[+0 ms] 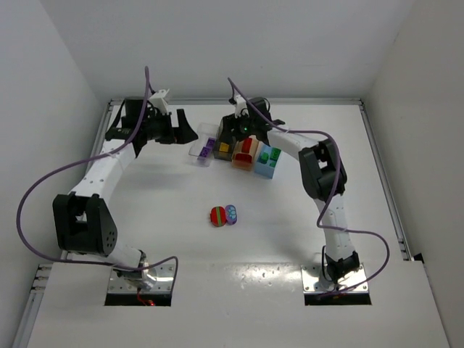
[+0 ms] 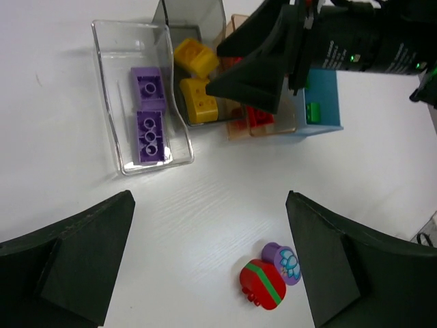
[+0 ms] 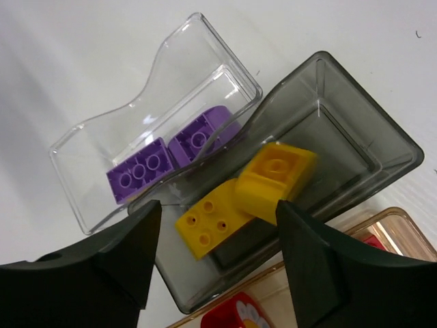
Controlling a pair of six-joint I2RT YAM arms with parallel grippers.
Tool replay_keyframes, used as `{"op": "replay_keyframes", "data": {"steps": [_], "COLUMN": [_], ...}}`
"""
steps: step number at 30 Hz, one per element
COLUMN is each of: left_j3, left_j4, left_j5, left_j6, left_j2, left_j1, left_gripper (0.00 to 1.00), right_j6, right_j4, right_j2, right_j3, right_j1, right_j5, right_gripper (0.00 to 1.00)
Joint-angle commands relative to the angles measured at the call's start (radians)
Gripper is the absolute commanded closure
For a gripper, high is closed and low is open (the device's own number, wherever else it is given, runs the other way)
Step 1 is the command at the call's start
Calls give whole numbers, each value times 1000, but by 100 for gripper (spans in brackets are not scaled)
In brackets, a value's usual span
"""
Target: Sort the legos into containers by color
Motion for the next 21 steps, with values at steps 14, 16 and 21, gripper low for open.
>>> {"op": "replay_keyframes", "data": {"steps": [14,16,21], "left_j3": [-315,-361,-427], "left_j4": [-199,-200,-174], "left_j5": [57,14,-65], "left_j6": [607,666,677], "left_j2": [-255,-255,-244], "left_j1": [-301,-379,-488], "left_gripper": [1,1,0], "right_j6": [-251,-308,-374], "right_j4": [-224,-271,-343], "right_j2": [-632,-748,-957], "right_j3": [-395,-510,-723], "right_j1": [-36,-59,-146], "right_j5": [-9,6,51], "right_gripper": [17,17,18]}}
